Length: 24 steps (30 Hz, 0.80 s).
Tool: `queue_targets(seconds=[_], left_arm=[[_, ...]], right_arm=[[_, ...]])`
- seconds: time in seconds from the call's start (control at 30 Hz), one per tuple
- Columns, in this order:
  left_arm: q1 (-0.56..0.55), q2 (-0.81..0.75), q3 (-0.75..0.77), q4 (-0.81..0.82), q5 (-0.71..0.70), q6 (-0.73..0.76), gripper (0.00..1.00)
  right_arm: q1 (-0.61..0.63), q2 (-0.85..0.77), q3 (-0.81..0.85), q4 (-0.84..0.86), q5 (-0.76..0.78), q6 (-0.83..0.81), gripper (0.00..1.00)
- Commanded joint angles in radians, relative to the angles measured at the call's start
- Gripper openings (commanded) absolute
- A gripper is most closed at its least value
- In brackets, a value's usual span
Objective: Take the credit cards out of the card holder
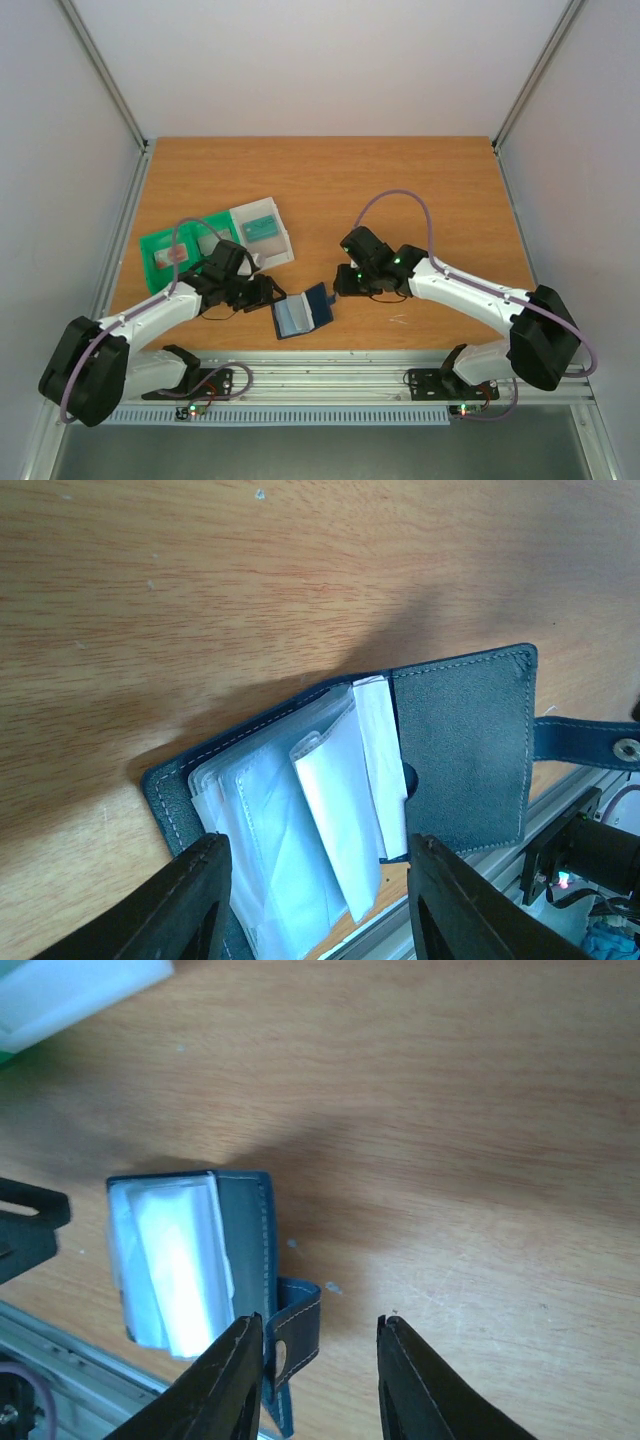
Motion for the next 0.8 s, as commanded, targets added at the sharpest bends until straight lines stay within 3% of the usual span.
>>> queue_targets(seconds=[0.0,0.17,0.43,0.77], left_arm=[[-0.003,0.010,0.005,0.046,0.004,-0.005,0.49],[-0.003,0.002,0.001,0.081,0.050,-0.015,0.48],[-0.003,-0.001,-0.023,0.123,0.075,-0.047,0.48],[-0.003,-0.057,-0.027,0.017,-0.017,-0.066,0.46]], right_arm=[[0.035,-0.032,0.101,-0.141,0.047,-0.026,0.34],[0.108,-0.026,0.214,-0.185,0.041,-0.041,0.37],[0.273,0.124,0.285,-0.094,0.045,-0.036,0.37],[0.288,0.236,0.222,-0.025,0.120,-0.041,0.29]])
